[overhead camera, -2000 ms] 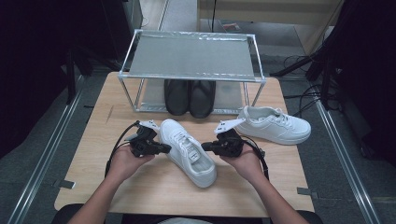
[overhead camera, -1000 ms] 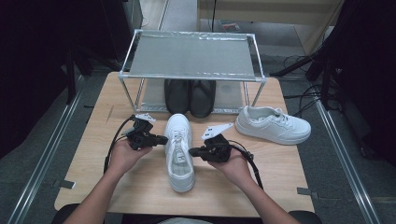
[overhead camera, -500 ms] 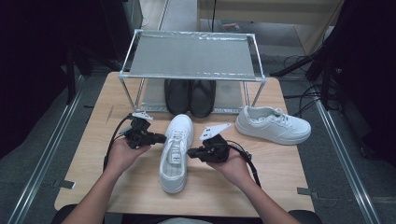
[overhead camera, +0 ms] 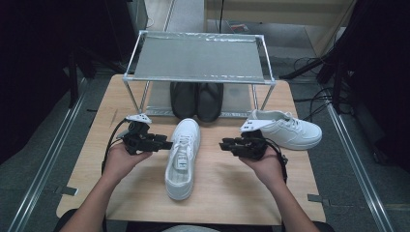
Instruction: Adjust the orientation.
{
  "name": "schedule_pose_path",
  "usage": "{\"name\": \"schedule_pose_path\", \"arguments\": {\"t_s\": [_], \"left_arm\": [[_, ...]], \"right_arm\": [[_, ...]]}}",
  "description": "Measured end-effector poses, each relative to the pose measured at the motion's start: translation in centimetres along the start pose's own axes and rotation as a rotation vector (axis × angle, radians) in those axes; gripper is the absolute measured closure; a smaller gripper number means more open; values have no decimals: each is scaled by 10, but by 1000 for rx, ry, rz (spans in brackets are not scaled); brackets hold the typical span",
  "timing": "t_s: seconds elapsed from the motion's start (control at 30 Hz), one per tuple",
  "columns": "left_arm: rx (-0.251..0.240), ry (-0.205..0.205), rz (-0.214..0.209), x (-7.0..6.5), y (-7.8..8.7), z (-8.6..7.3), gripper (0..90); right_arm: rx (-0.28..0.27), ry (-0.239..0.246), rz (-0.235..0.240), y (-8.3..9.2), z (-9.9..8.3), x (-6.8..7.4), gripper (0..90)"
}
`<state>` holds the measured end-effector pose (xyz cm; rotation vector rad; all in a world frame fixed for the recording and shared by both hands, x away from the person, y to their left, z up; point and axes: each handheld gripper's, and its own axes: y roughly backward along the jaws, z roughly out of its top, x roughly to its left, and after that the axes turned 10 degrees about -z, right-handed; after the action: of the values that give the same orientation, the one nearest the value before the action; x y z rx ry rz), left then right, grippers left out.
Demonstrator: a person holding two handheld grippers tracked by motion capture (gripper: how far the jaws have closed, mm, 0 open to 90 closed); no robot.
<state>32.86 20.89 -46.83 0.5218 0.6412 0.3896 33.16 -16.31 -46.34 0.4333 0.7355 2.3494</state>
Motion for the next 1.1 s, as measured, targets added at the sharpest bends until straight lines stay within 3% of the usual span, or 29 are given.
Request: {"name": "schedule_pose_path", "arguments": {"t_s": [0.1,0.3,0.8,0.97,1.1], "left_arm": [[24,-28,2,-1,-1,3,486],[17,-53,-16,0,-2,12,473],[40,-73,-45,4,-12,22,471],[16,-82,-32,2,-8,21,474],[31,-78,-28,3,-7,20,472]], "right_arm": [[-7,-36,-40,10,-6,-15,745],[-20,-95,-110,25,-15,-38,729],[-52,-167,-245,45,-22,-79,717],[-58,-180,-264,44,-17,-91,717],[-58,-207,-286,38,-15,-96,679]]}}
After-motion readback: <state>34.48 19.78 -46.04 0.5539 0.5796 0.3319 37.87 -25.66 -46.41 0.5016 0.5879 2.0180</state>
